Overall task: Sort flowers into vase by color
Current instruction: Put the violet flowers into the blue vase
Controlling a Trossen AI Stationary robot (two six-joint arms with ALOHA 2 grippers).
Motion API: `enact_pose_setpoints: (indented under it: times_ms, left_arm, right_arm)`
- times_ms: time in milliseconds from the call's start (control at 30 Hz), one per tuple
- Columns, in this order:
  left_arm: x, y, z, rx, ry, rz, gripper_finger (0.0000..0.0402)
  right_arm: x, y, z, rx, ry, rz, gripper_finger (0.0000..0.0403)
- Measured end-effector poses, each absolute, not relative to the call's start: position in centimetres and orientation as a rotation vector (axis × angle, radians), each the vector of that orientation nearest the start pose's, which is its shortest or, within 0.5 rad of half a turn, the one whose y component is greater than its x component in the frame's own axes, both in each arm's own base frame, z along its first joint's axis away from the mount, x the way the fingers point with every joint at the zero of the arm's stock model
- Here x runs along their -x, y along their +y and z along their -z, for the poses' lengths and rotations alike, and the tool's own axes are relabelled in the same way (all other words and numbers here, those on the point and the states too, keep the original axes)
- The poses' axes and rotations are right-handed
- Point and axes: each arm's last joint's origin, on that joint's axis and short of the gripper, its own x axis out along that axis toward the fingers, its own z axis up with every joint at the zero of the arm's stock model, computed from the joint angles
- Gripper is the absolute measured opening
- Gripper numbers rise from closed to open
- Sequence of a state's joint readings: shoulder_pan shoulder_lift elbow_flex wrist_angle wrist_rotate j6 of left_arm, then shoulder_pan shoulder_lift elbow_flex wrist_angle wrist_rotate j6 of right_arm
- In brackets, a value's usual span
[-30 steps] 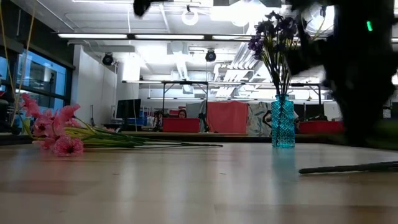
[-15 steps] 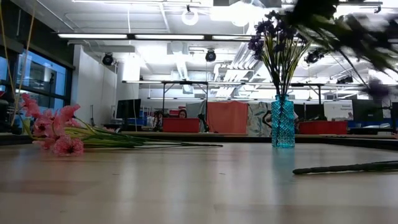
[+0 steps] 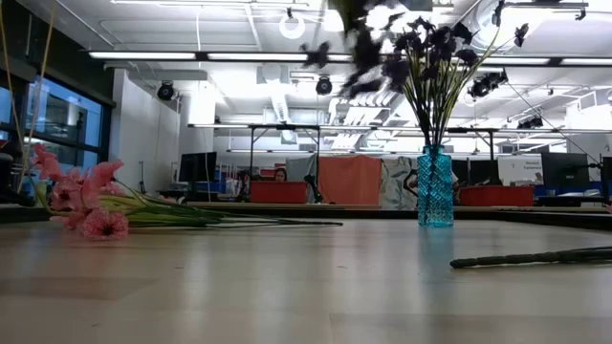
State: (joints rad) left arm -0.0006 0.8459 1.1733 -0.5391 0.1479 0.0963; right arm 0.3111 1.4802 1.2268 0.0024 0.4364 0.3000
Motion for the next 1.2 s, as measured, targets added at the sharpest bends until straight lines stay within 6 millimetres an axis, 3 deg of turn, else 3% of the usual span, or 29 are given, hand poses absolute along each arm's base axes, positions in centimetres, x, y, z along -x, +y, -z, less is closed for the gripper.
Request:
enact_pose_setpoints:
  times_ms: [133, 333, 533, 600, 767, 1000, 1200]
  left_arm:
    - [-15.9, -1.0, -39.6, 0.047, 0.16, 0.194, 0.0209]
    - [-16.2, -1.5, -38.4, 0.371, -0.036, 0.252, 0.0209]
    - [-16.6, -1.1, -38.7, 1.125, -0.135, 0.208, 0.0209]
    - [-16.9, -1.1, -38.5, 1.288, -0.101, 0.217, 0.0209]
    - [-18.3, -1.6, -37.6, 1.516, 0.037, 0.261, 0.0209]
    - [-20.8, -2.4, -35.9, 1.667, 0.149, 0.206, 0.0209]
    - [-22.5, -2.6, -35.4, 1.718, 0.144, 0.217, 0.0209]
  right_arm:
    - [-34.9, 8.5, -34.5, -0.132, 0.213, 0.143, 0.0002]
    - [-37.4, 7.9, -37.6, 0.232, 0.289, 0.074, 0.0002]
    - [-37.4, 6.5, -41.4, 0.527, 0.39, 0.054, 0.0002]
    - [-37.4, 6.3, -42.2, 0.647, 0.415, 0.028, 0.0002]
    - [-37.3, 5.9, -43.7, 0.889, 0.437, -0.016, 0.0002]
    - [-38.1, 6.1, -42.7, 1.155, 0.495, -0.049, 0.0002]
    - [-38.5, 5.9, -42.3, 1.265, 0.544, -0.019, 0.0002]
